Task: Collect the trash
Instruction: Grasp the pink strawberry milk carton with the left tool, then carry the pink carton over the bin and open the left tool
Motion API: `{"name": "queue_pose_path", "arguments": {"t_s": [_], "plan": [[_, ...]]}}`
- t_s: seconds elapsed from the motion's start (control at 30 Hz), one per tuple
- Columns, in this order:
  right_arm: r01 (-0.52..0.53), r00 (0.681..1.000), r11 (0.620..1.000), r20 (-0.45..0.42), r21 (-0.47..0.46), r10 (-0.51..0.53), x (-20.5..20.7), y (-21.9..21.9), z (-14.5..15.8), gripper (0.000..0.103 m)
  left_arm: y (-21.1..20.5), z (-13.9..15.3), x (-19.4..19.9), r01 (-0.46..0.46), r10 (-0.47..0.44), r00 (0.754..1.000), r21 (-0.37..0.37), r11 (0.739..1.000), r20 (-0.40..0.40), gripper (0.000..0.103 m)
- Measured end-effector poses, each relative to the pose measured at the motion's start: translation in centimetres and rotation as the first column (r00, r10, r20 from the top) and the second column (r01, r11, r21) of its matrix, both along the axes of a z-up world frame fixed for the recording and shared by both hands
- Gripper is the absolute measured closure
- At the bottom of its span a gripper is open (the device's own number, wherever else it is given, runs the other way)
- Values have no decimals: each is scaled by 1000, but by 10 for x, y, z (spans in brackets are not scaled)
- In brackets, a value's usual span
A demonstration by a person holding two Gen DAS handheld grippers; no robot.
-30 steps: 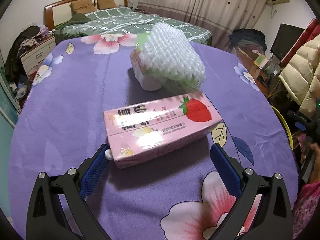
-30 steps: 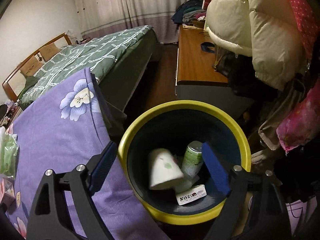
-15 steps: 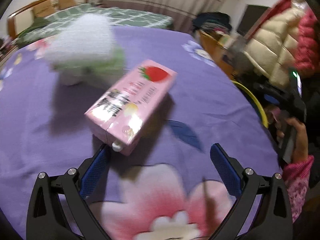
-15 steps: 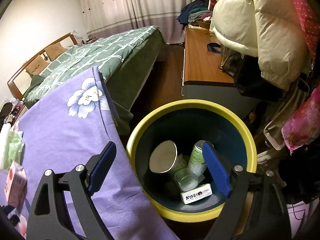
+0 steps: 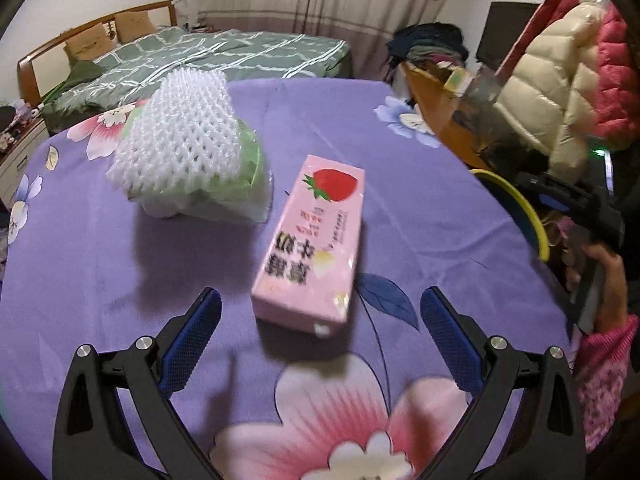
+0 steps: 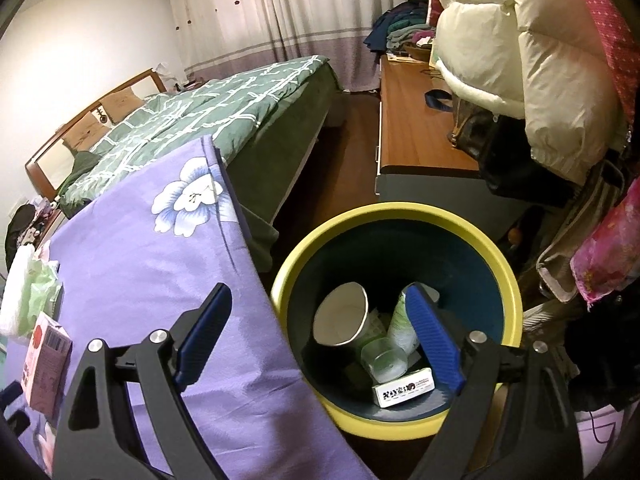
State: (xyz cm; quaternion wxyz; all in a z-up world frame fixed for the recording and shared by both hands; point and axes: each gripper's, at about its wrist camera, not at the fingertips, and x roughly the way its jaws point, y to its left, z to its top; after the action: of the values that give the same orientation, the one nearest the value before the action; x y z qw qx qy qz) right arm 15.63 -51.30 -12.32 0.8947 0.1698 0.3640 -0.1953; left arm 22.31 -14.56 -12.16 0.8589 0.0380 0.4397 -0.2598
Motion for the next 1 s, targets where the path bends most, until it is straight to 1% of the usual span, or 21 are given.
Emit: {"name": "queue_pose_path", "arguments": {"t_s": [0.17,0.3,0.37,0.4,0.43,0.53,0.6,0.67,0.7,0.73,0.83,1.0], "plan": [[4,1000,1000,7,2,-4,-2,-1,1,19,-16,-9,25,-10,10,1000,72,997,-9,5],[9,1000,1000,10,13,-9,-4,-7,-1,18,-29,-19,37,-28,30,1000,129,991,-11,5],[11,1000,1000,3,19,-11,-3,-10,-2,18,-35,-23,41,-31,33,999,141,990,-16,10],[10,1000,1000,2,18,-10,-3,-10,-1,18,-38,-25,43,-32,36,999,145,989,-26,16],[8,1000,1000,2,15,-8,-3,-10,0,18,-40,-27,45,-32,38,999,148,988,-35,21],[1,1000,1000,2,11,-1,-3,-8,2,18,-51,-31,45,-36,40,999,183,983,-16,24],[-4,1000,1000,1,9,4,-2,-7,4,18,-58,-31,43,-29,31,999,189,982,-7,31],[-9,1000,1000,0,3,9,-1,-4,4,18,-63,-30,40,-23,23,1000,194,981,3,42],[-13,1000,1000,1,2,13,0,-3,5,18,-66,-29,38,-15,15,1000,192,981,6,45],[-17,1000,1000,1,0,17,0,-1,5,18,-68,-28,37,-8,6,1000,190,982,8,52],[-29,1000,1000,3,-6,29,1,3,7,18,-71,-26,34,11,-12,1000,163,987,2,53],[-36,999,999,11,-6,36,-4,3,8,18,-82,-12,21,21,-31,998,167,986,54,53]]}}
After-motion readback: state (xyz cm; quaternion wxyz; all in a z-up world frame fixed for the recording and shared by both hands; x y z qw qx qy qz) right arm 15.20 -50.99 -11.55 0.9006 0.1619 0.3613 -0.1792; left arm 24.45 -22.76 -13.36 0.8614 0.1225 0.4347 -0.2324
